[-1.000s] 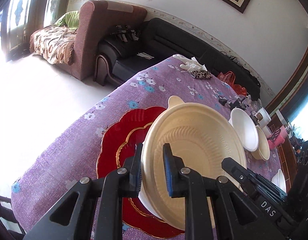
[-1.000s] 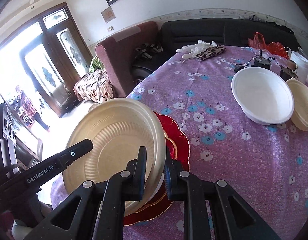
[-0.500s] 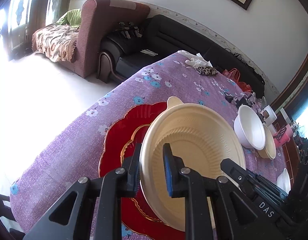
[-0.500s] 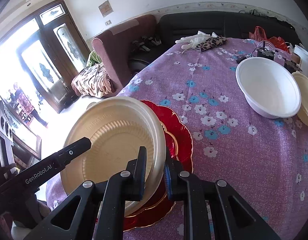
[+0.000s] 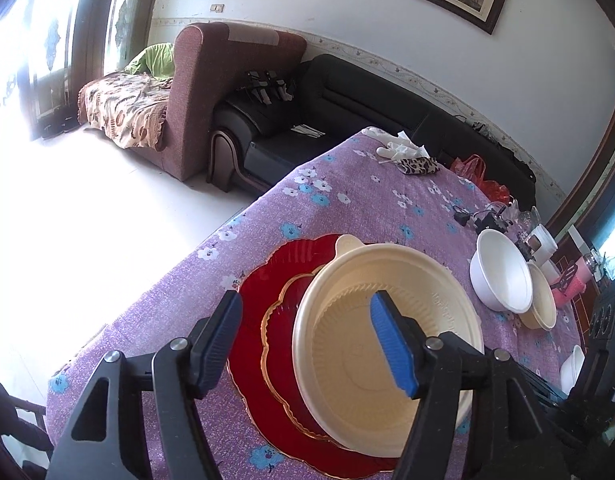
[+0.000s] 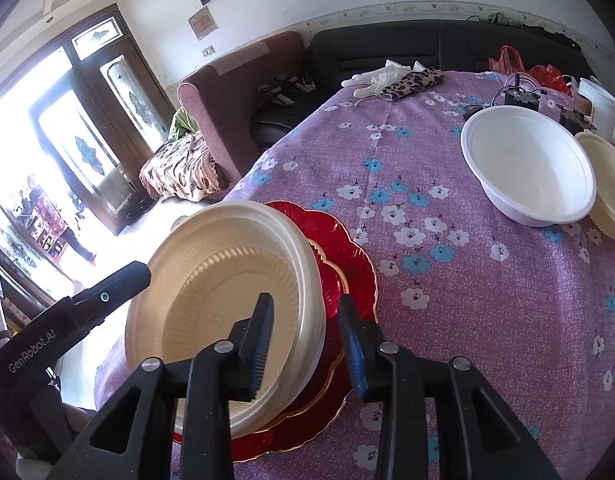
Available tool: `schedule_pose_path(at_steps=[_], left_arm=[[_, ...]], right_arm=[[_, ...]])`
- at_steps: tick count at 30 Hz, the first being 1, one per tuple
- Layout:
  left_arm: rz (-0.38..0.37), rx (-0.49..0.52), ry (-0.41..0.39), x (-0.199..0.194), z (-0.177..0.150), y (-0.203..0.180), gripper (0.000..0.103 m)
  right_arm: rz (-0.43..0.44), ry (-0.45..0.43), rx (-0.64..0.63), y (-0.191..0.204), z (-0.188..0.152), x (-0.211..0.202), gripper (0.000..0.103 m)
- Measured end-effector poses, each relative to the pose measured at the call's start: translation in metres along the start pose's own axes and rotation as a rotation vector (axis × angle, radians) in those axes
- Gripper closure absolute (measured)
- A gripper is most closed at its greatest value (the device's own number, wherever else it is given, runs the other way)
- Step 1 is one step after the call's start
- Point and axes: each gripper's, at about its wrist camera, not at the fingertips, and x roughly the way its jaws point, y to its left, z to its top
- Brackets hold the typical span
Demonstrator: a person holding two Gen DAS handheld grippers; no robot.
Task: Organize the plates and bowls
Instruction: 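Lower the cream bowl onto the stack and open both grippers, then move both grippers to the large white foam bowl and close on its rim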
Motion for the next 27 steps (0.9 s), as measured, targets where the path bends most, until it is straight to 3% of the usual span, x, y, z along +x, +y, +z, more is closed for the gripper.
schedule_pose_path(at_steps=[1,9,19,27], left_arm=[[-0.001,-0.004,-0.005,-0.002,0.0,0.001,0.036],[-0.005,0.003,-0.06,-0.03,-0.001,-0.002,0.034],[-0.022,0.123,-0.188,-0.08,-0.01,-0.053,0.007],[-0.178,0.231,-0.102,-0.087,-0.011,-0.109,0.007]], right_arm=[[0.004,-0.001,0.004,-0.001,-0.001,-0.001,0.054],[-0.001,-0.057,-0.012,-0.002,-0.001,-0.025,0.053],[-0.028,-0.15,0.003,-0.029,-0.006,-0.079,0.051],[-0.128,-0.286,0.064,-0.087,0.0,-0.153,0.039]])
